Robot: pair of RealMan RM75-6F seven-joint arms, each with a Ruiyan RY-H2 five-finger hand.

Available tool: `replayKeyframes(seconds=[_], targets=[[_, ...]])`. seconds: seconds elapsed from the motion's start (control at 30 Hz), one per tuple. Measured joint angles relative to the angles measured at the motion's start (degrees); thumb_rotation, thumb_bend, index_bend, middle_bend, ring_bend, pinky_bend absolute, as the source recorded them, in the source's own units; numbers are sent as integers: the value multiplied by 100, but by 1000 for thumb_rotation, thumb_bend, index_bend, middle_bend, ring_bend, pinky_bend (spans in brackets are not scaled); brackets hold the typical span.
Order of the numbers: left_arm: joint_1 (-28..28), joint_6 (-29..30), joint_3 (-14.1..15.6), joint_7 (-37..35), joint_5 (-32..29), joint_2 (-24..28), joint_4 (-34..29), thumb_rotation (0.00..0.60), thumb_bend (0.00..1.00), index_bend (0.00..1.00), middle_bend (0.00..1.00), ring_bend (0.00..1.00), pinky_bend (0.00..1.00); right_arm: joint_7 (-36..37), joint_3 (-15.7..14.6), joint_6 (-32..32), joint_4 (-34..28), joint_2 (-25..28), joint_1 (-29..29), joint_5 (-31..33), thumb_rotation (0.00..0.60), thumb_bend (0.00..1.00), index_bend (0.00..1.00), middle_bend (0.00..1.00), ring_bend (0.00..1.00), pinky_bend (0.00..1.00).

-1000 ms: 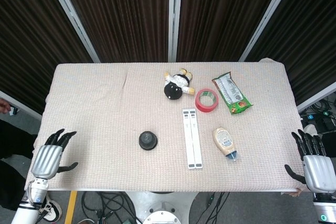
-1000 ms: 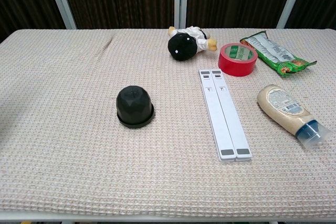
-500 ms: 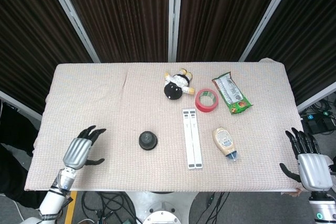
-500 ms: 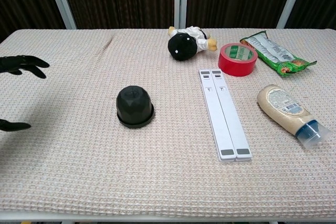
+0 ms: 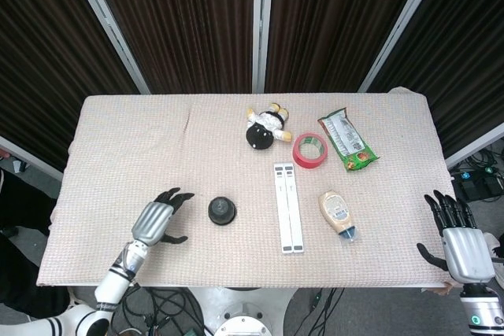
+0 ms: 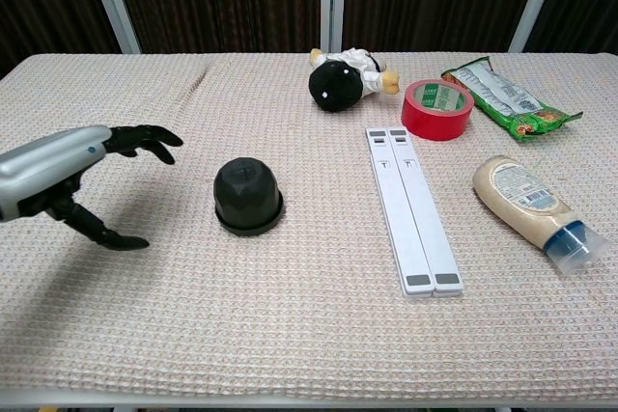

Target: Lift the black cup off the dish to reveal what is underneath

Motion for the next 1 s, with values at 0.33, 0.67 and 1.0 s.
replayKeyframes(seconds=[0.33, 0.67, 1.0], targets=[[-498, -497, -194, -113, -257, -515, 631, 600, 0, 156, 208, 83, 157, 43, -3, -112, 61, -1, 53, 53, 600, 129, 0, 0, 0, 0], [-918, -959, -342, -325, -534, -802, 985, 600, 0, 156, 208, 83, 157, 164, 1, -235, 214, -37, 77, 194, 600, 130, 0, 0, 0, 0], [-1155, -1095, -429, -435, -703, -958, 1120, 600, 0, 156, 208, 83, 157, 298, 15, -297, 345, -60, 88, 282, 600, 130, 0, 0, 0, 0]])
